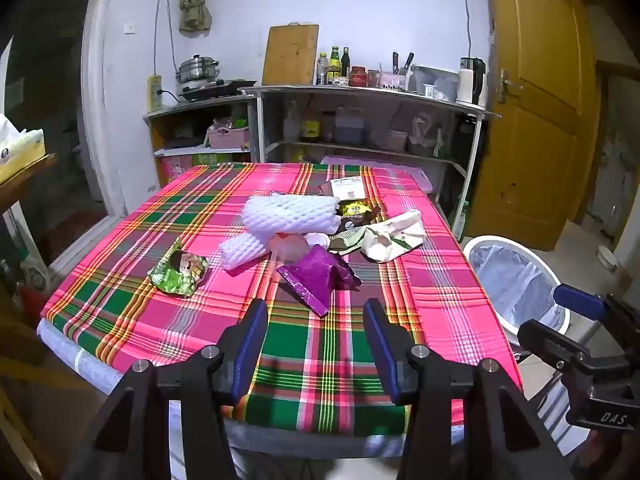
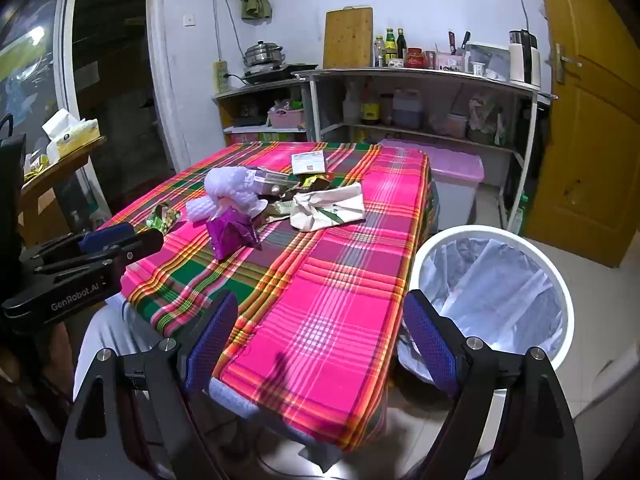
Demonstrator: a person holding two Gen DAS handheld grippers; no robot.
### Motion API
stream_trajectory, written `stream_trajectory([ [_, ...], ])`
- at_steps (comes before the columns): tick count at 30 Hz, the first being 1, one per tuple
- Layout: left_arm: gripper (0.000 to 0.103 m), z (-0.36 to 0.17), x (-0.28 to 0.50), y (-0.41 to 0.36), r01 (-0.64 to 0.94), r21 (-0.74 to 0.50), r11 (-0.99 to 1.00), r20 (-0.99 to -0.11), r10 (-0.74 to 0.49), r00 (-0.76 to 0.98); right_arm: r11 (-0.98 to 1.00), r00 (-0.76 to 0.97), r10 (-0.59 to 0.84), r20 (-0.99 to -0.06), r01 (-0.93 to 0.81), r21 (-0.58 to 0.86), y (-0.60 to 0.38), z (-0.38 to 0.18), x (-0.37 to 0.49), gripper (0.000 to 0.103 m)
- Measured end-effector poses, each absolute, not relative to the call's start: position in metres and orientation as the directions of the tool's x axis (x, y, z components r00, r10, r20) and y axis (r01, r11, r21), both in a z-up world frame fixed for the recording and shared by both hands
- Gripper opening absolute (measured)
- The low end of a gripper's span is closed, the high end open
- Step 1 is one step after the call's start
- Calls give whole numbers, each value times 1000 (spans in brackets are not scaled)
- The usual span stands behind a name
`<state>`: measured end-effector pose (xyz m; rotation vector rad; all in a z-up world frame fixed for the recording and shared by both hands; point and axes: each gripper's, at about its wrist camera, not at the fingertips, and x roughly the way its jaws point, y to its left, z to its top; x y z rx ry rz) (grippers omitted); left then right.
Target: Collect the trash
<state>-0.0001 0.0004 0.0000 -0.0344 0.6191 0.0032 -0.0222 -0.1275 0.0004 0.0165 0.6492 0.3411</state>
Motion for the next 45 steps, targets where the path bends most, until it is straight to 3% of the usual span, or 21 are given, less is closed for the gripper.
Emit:
stream_trajectory([
  [45,49,0,-5,-1,-9,-31,999,-579,-10,815,945,740,310,-597,-308,109,-124,-1,-24,85],
])
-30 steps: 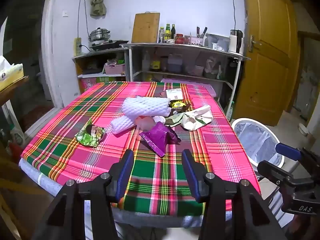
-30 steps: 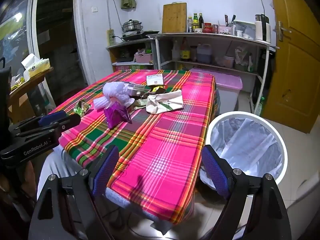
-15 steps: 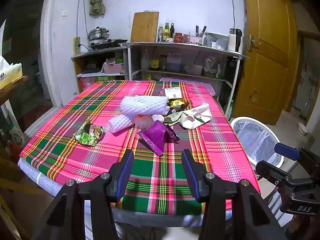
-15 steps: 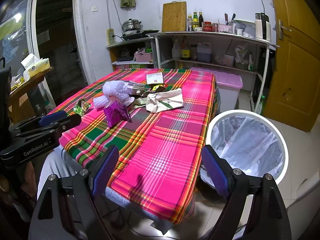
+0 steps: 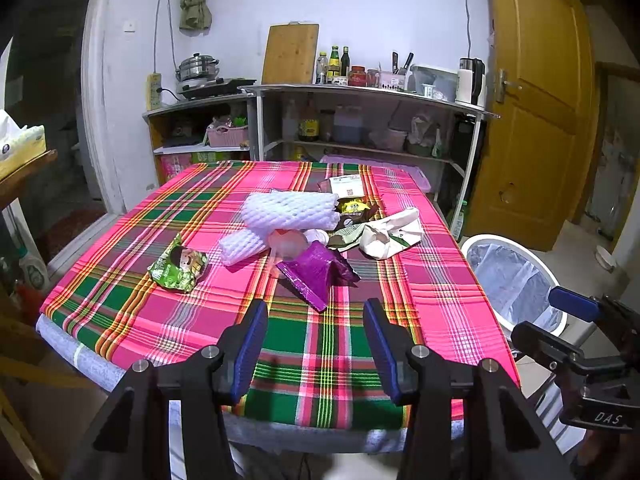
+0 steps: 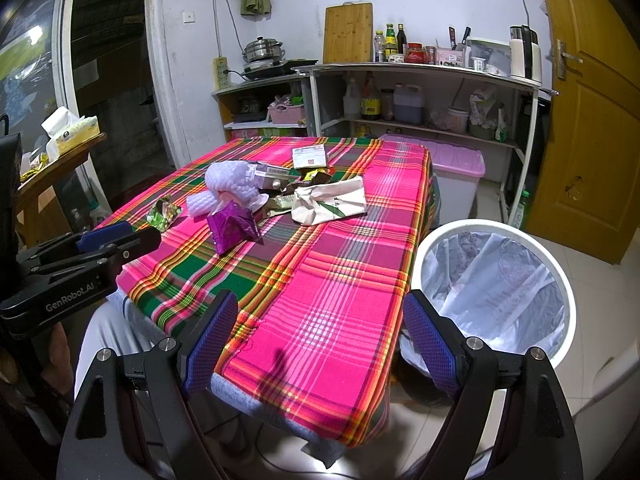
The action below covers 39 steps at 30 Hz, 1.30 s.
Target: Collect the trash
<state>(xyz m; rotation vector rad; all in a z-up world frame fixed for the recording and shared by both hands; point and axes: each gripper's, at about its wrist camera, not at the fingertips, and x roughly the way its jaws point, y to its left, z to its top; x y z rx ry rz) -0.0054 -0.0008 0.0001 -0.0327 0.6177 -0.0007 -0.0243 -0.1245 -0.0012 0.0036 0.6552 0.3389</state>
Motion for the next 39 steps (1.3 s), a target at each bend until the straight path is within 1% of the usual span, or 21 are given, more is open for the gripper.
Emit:
stream_trajectory([
  [39,49,0,-5,0,-10,-33,999,-580,-11,814,945,738,310,-600,-306,111,-125,-3,-25,85],
])
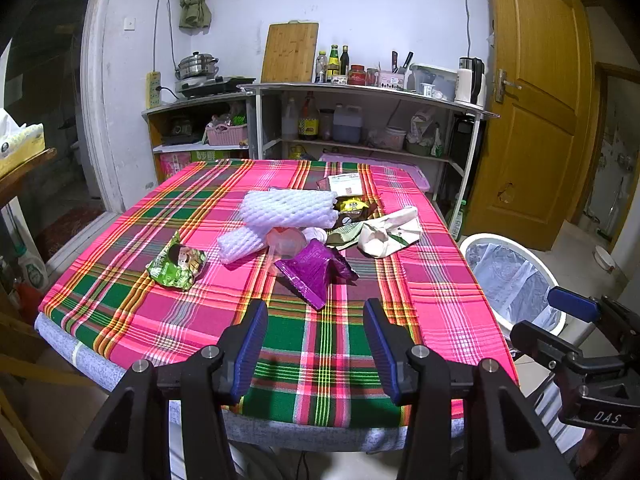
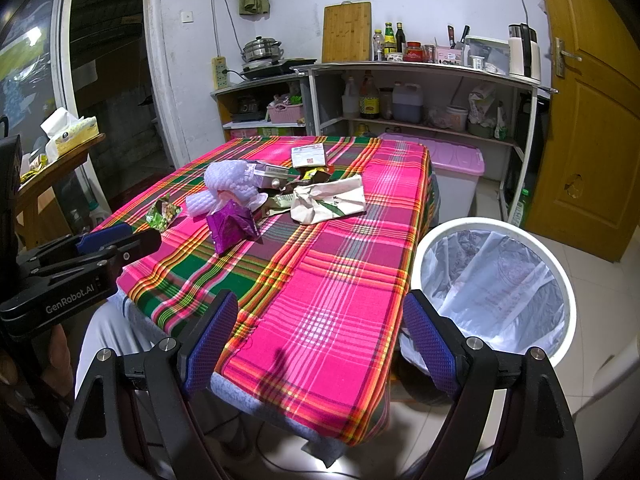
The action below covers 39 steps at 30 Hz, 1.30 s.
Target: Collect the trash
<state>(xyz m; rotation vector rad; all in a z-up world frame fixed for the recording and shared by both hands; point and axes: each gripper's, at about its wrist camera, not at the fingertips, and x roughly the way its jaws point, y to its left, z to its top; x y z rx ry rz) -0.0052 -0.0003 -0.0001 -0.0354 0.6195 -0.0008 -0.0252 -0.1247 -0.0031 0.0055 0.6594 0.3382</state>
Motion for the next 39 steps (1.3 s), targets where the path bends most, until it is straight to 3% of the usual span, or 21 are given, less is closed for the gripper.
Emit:
stream_trajectory([
  [16,49,-14,7,3,-15,-45,999,-610,-16,792,945,718,311,-622,-304,121,-124,-9,-11,85],
  [28,49,-35,52,33,-5,-178,984,-656,-114,746,938,701,326,-634,-326,123,-114,-13,28,85],
  [32,61,-37,68,34,7,-198,980,-655,-137,743,937,700,328,-635,-325,127,-113,-13,43,85],
  [39,70,-48,100,29,1,-268,963,-681,-191,707,943,702,315,-638,-307,128,-117,-14,62,85],
])
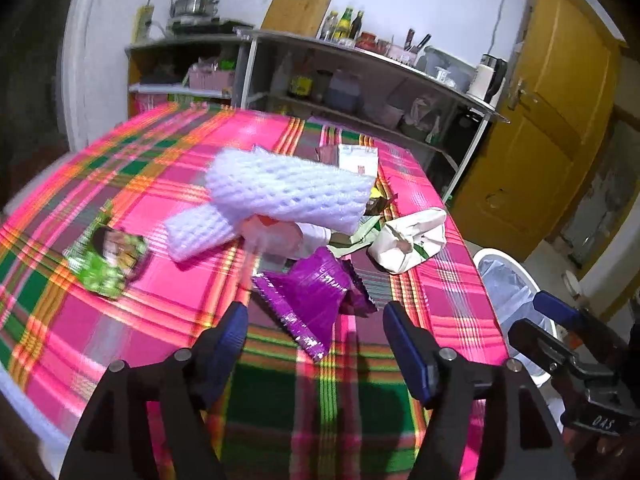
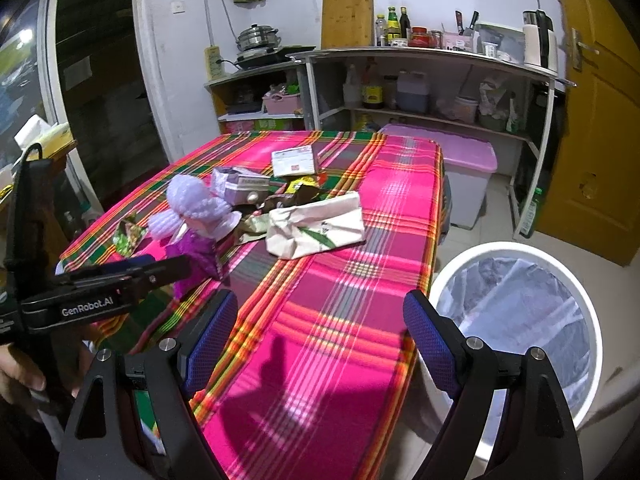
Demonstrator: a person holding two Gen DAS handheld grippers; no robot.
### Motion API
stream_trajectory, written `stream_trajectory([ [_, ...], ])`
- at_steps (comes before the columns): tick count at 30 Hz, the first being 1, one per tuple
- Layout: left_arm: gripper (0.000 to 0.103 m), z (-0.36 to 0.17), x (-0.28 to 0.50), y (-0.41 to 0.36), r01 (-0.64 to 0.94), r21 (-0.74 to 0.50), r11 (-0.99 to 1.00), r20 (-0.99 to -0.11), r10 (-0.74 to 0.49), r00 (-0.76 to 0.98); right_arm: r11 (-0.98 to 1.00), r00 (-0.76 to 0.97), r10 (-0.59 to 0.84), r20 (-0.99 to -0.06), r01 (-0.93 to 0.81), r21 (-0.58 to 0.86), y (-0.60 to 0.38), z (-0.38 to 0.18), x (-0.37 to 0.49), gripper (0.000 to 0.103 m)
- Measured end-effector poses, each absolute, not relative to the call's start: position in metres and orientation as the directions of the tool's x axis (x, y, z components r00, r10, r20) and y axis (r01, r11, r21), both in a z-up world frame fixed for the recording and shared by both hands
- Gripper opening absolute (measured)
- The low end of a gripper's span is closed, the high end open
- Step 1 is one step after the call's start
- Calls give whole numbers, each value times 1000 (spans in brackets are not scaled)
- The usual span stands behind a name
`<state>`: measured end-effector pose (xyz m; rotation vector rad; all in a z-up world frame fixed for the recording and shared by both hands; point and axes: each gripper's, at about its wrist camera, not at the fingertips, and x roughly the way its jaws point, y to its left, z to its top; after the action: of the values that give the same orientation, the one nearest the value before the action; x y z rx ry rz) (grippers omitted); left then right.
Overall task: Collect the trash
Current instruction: 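Reach the left gripper to the purple plastic bag and grasp it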
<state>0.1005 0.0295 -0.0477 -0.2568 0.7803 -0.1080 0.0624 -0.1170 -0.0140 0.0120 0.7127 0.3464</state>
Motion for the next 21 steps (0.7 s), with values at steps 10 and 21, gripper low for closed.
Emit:
stream_trajectory([
  [10,78,-66,131,27,-102,-349,932,-716,-195,670,949,698,301,-650,-283,136,-125,-20,74,85],
  [21,47,-71,127,33,-121,-290,949,-726,-136,674,944,688,313,-654,-299,138,-121,-23,83,85],
])
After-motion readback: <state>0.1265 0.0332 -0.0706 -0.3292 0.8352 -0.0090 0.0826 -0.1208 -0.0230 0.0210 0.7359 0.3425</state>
